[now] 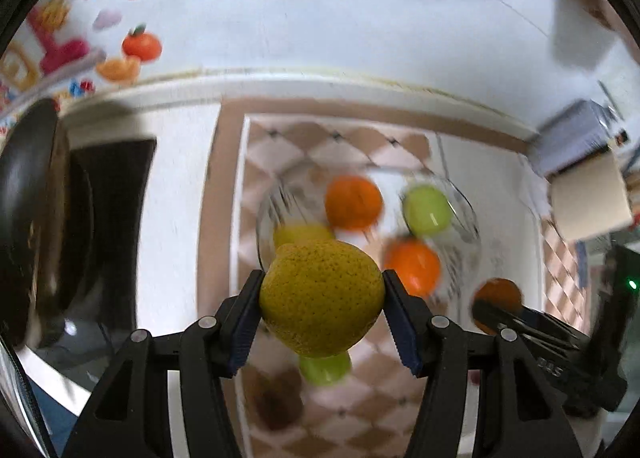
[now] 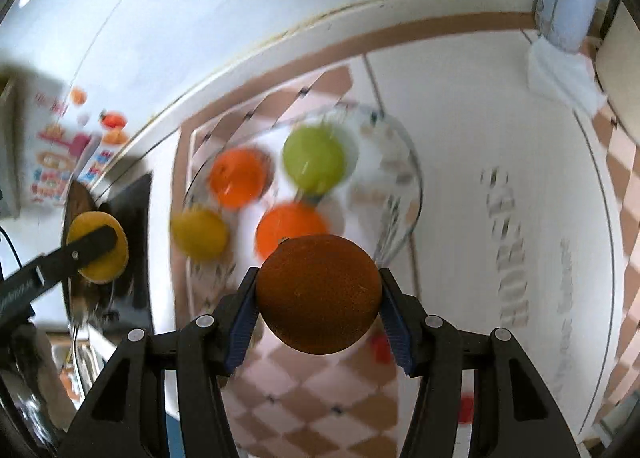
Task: Organize fruits
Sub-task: 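Place the lemon on the plate with the left tool while the right tool places the brown orange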
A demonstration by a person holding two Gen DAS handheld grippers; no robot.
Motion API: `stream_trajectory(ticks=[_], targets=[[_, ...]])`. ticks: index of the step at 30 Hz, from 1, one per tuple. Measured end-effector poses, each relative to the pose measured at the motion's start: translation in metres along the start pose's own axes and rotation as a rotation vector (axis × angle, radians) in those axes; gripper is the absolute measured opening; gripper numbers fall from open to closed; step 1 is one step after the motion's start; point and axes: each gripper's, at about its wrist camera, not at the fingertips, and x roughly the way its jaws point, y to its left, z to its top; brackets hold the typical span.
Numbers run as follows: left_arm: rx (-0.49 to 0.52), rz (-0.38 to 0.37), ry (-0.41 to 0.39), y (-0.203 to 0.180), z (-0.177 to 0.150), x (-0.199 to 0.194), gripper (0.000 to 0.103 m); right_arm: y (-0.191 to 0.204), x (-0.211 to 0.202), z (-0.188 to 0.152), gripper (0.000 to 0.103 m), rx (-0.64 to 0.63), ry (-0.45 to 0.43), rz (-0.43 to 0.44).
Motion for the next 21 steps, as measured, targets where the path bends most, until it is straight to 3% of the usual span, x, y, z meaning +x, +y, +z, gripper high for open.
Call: stream_trajectory(ticks=[3, 7, 14, 18, 20, 21], targets=[[0.018, 0.038, 0.03, 0.001, 0.028, 0.023, 0.055, -0.01, 0.015, 0.032, 0.059, 0.009, 0.014, -0.035], [0.042, 0.089, 0.114, 0.001, 0.054, 0.07, 0.056, -0.008, 0.041, 0.05, 0.059, -0.001, 0.044, -0.092], [0.056, 0.112, 0.236, 0.005, 0.068, 0.127, 0.056, -0.009, 0.064, 0.052, 0.059, -0.003, 0.091, -0.126], [0.057, 0.125, 0.249, 0.01, 0.071, 0.132, 0.056, -0.009, 0.073, 0.053, 0.06, -0.002, 0.124, -0.132], [0.045, 0.113, 0.265, 0.014, 0.072, 0.135, 0.057, -0.007, 0.075, 0.054, 0.074, 0.0, 0.127, -0.138], [0.043, 0.11, 0.261, 0.016, 0.072, 0.134, 0.063, -0.006, 0.074, 0.055, 0.079, 0.004, 0.12, -0.139]])
